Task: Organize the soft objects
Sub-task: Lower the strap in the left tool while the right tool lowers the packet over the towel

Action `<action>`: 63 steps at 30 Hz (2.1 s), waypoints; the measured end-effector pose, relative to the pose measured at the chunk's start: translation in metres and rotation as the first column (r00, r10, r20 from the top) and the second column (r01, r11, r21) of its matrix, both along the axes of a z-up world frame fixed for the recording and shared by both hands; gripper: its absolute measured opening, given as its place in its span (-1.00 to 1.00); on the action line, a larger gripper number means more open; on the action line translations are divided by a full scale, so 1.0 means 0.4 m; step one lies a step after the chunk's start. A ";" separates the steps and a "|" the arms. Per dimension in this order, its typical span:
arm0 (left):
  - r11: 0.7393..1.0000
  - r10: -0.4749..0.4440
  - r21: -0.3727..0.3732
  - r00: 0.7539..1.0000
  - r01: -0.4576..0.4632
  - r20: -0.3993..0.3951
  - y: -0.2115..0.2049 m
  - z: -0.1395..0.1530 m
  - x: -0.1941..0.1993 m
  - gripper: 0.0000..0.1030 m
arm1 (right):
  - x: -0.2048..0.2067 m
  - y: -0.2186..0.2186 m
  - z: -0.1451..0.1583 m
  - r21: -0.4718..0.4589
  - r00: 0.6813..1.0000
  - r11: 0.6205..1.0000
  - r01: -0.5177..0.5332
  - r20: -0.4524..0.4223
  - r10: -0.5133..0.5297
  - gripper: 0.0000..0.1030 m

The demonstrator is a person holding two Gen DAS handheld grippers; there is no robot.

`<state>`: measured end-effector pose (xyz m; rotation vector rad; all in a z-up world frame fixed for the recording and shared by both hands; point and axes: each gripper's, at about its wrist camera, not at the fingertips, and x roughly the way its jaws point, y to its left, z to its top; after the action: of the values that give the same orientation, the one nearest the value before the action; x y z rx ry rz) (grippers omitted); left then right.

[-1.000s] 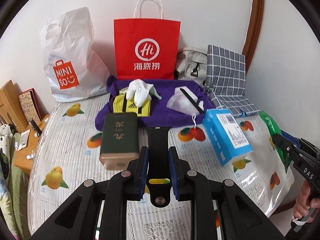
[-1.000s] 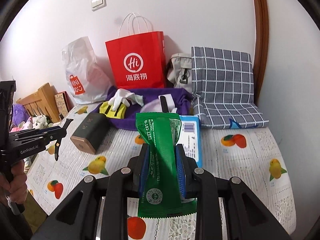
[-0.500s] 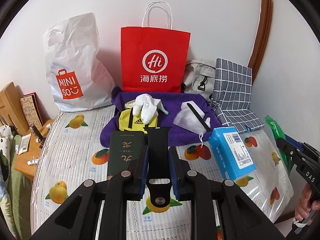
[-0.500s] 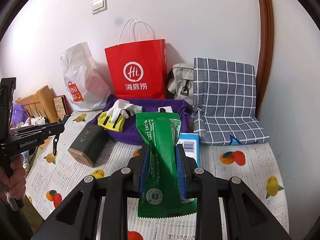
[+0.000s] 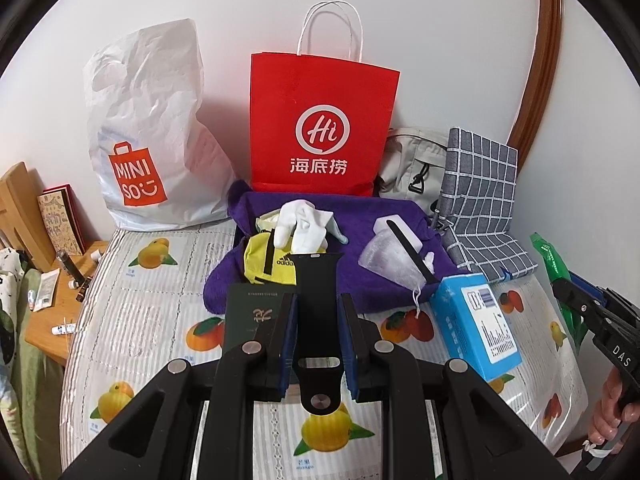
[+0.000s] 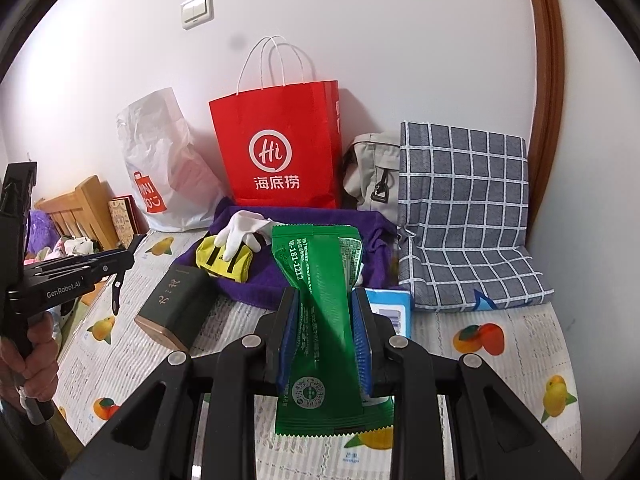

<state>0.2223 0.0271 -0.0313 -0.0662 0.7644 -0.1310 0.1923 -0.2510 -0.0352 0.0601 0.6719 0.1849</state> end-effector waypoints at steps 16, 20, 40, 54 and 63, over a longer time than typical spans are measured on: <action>1.000 -0.012 0.002 1.000 0.012 0.006 -0.016 0.014 0.104 -0.61 | 0.116 0.013 0.001 0.012 1.000 1.000 -0.014 0.023 0.013 -0.49; 1.000 -0.014 0.012 1.000 0.014 0.007 -0.022 0.016 0.134 -0.61 | 0.150 0.019 -0.003 0.008 1.000 1.000 -0.016 0.018 0.016 -0.49; 1.000 0.028 0.000 0.999 -0.028 -0.035 0.001 -0.029 0.298 -0.61 | 0.329 0.021 -0.042 0.051 0.998 0.997 -0.058 -0.017 0.058 -0.49; 0.996 0.076 -0.037 0.994 -0.079 -0.075 0.046 -0.072 0.408 -0.61 | 0.456 0.045 -0.067 0.083 0.992 0.991 -0.109 -0.054 0.114 -0.49; 0.996 0.081 -0.035 0.985 -0.087 -0.153 0.066 -0.149 0.457 -0.61 | 0.526 0.063 -0.201 0.075 0.966 0.987 -0.146 -0.202 0.158 -0.49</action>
<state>0.4049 0.0535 -0.0908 -0.1495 0.9089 -0.0619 0.4027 -0.2259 -0.1156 0.0857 0.8805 0.3499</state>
